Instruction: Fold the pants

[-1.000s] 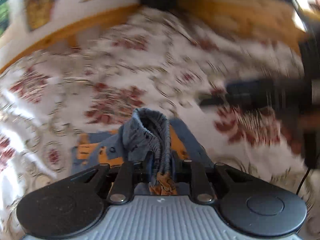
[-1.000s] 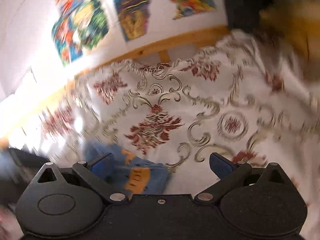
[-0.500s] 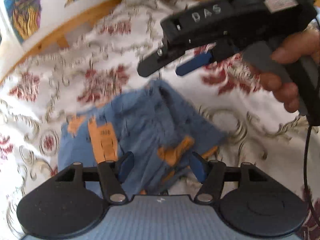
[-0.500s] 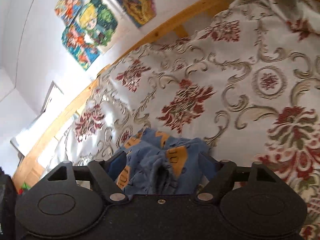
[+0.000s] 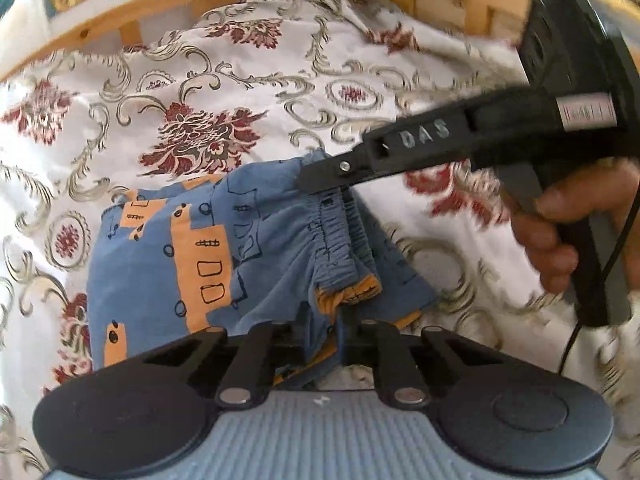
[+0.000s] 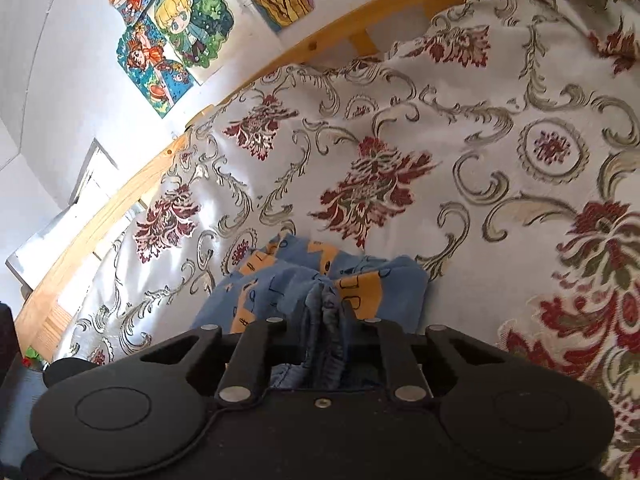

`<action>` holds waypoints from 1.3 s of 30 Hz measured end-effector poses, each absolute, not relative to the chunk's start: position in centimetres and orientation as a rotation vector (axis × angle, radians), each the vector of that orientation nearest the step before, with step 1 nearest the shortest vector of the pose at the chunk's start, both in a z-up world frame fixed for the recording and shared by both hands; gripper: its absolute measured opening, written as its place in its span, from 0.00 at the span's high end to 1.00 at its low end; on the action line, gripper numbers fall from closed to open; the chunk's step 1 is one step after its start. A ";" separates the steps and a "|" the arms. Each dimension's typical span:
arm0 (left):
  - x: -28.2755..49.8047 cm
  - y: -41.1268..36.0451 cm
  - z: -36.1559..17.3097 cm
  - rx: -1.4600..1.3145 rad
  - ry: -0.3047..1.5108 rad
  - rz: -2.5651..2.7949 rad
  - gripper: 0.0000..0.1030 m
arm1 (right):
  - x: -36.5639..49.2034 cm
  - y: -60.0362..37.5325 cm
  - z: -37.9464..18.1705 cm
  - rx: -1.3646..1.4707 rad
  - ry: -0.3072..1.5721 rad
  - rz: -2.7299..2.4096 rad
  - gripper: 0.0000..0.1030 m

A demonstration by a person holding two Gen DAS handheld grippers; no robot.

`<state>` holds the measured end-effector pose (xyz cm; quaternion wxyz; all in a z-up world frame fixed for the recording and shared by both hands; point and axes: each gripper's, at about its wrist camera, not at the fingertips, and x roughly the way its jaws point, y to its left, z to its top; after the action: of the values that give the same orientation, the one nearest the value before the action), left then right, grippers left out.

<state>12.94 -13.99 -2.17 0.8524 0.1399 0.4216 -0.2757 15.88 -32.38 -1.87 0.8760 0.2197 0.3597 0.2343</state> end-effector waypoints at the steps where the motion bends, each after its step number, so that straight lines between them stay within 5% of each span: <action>1: 13.0 -13.9 -1.9 0.272 0.890 -0.590 0.88 | 15.7 -32.7 -1.5 0.459 0.750 0.484 0.85; 9: 13.2 -15.5 -3.4 0.310 0.921 -0.662 0.86 | 15.4 -33.5 -2.2 0.375 0.811 0.398 0.81; 12: 13.1 -15.2 -4.2 0.309 0.933 -0.664 0.78 | 15.2 -32.9 -3.0 0.292 0.838 0.351 0.62; 14: 12.7 -14.6 -3.3 0.282 0.923 -0.680 0.46 | 14.7 -32.8 -2.3 0.236 0.801 0.318 0.28; 16: 12.0 -13.1 -2.1 0.228 0.850 -0.683 0.31 | 13.8 -32.8 -1.4 0.176 0.718 0.278 0.11; 18: 11.5 -11.3 -1.1 0.177 0.765 -0.627 0.25 | 13.3 -32.6 -1.1 0.143 0.654 0.240 0.05; 19: 11.5 -10.6 -0.9 0.160 0.737 -0.561 0.14 | 12.9 -32.3 -1.0 0.125 0.626 0.219 0.01; 21: 11.8 -9.3 -1.1 0.134 0.687 -0.375 0.01 | 12.4 -31.4 -1.2 0.073 0.586 0.209 0.01; 26: 13.9 -6.2 -3.9 0.040 0.767 -0.126 0.01 | 11.7 -28.1 -1.4 -0.086 0.576 0.320 0.01; 30: 13.7 -3.3 -6.3 -0.032 0.869 -0.072 0.00 | 12.1 -26.0 -3.4 -0.341 0.742 0.359 0.01; 36: 10.7 -1.3 -6.6 0.044 0.851 -0.158 0.00 | 12.7 -27.8 -2.1 -0.256 0.858 0.429 0.01; 39: 10.2 -1.1 -5.1 0.085 0.845 -0.160 0.00 | 11.6 -28.6 -0.1 -0.261 0.765 0.400 0.01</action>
<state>10.16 -1.05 -5.07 0.9080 0.0413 0.4096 -0.0775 11.56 -28.63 -0.14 0.9001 -0.1262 0.3695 0.1933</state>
